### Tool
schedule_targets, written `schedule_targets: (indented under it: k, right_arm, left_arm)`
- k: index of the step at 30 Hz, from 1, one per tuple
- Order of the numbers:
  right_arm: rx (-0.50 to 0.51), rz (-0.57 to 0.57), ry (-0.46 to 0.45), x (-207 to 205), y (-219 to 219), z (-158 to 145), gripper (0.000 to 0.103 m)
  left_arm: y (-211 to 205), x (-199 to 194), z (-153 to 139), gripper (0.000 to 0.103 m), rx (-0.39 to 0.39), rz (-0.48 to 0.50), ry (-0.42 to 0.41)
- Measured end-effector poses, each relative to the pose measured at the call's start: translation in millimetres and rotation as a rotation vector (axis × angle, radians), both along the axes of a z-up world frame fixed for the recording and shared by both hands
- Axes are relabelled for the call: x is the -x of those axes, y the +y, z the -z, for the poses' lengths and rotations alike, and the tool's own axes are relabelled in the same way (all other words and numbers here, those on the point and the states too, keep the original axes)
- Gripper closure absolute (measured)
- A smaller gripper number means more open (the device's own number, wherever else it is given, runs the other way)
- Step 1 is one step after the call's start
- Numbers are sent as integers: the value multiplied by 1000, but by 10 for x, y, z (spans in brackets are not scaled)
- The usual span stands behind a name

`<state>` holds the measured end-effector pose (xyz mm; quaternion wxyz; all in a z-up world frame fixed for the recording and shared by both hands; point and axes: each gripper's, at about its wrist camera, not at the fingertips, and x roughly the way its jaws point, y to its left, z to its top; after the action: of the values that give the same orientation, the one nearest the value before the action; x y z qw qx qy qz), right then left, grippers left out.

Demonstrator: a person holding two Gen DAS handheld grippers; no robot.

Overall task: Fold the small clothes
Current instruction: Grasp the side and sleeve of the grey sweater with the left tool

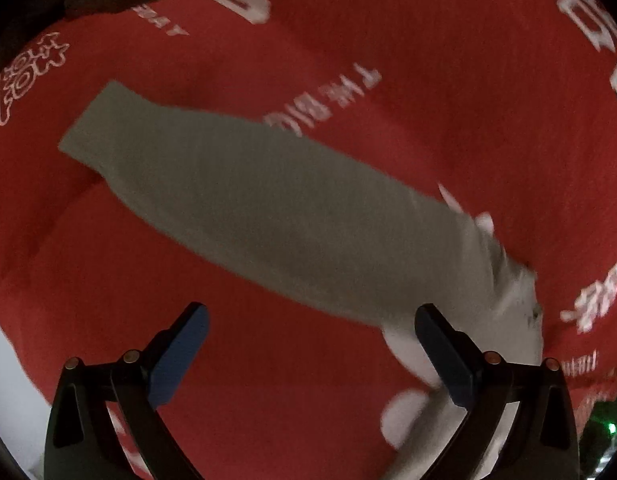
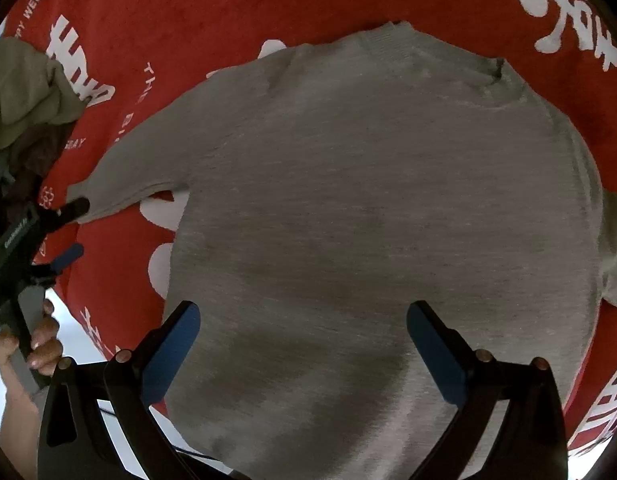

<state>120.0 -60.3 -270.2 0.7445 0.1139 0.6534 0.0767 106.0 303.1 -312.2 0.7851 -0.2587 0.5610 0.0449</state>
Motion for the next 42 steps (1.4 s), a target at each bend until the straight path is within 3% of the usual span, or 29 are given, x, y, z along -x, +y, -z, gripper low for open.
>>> schedule_targets:
  k: [3, 5, 14, 17, 20, 22, 23, 24, 25, 27, 28, 29, 31, 36, 39, 42]
  right_arm:
    - [-7, 2, -10, -19, 57, -6, 0]
    - [-13, 6, -16, -36, 94, -5, 0]
    - [-25, 7, -21, -97, 233, 13, 0]
    - [-25, -14, -33, -116, 291, -27, 0]
    - [-29, -29, -32, -133, 351, -19, 0]
    - [-34, -39, -30, -148, 390, -4, 0]
    - [-36, -42, -31, -155, 406, 1, 0]
    - [-38, -44, -34, -161, 424, 4, 0]
    - [-42, -44, -35, -169, 440, 4, 0]
    - [-53, -38, -39, -164, 442, -9, 2]
    - [-63, -32, -41, -157, 431, -24, 7]
    - [-71, -26, -42, -143, 407, -42, 20]
    - [-85, -14, -38, -114, 342, -66, 34]
    - [-99, 44, -48, -10, -34, -129, 34]
    - [-92, 97, -68, 29, -308, -197, 34]
    - [-74, 149, -94, 92, -667, -257, 34]
  left_arm:
    - [270, -71, 222, 0, 115, -76, 7]
    - [380, -68, 208, 0, 162, -115, -58]
    - [538, -347, 232, 0, 397, -222, -193]
    - [548, -340, 274, 0, 299, -222, -151]
    - [596, -343, 299, 2, 269, -230, -155]
    - [559, -432, 269, 19, 178, -220, -111]
    - [524, -493, 267, 44, 119, -201, -85]
    - [491, -546, 276, 87, 72, -175, -63]
    - [459, -606, 321, 94, 56, -138, -34]
    - [422, -611, 290, 94, 40, -112, -43]
    - [396, -618, 243, 94, 35, -92, -53]
    - [353, -627, 176, 94, 29, -70, -73]
    - [175, -634, -48, 94, 16, -5, -127]
    - [-669, -677, -631, 94, -19, 222, -245]
    - [-1364, -757, -773, 94, -27, 368, -295]
    - [-2197, -726, -726, 94, 0, 489, -288]
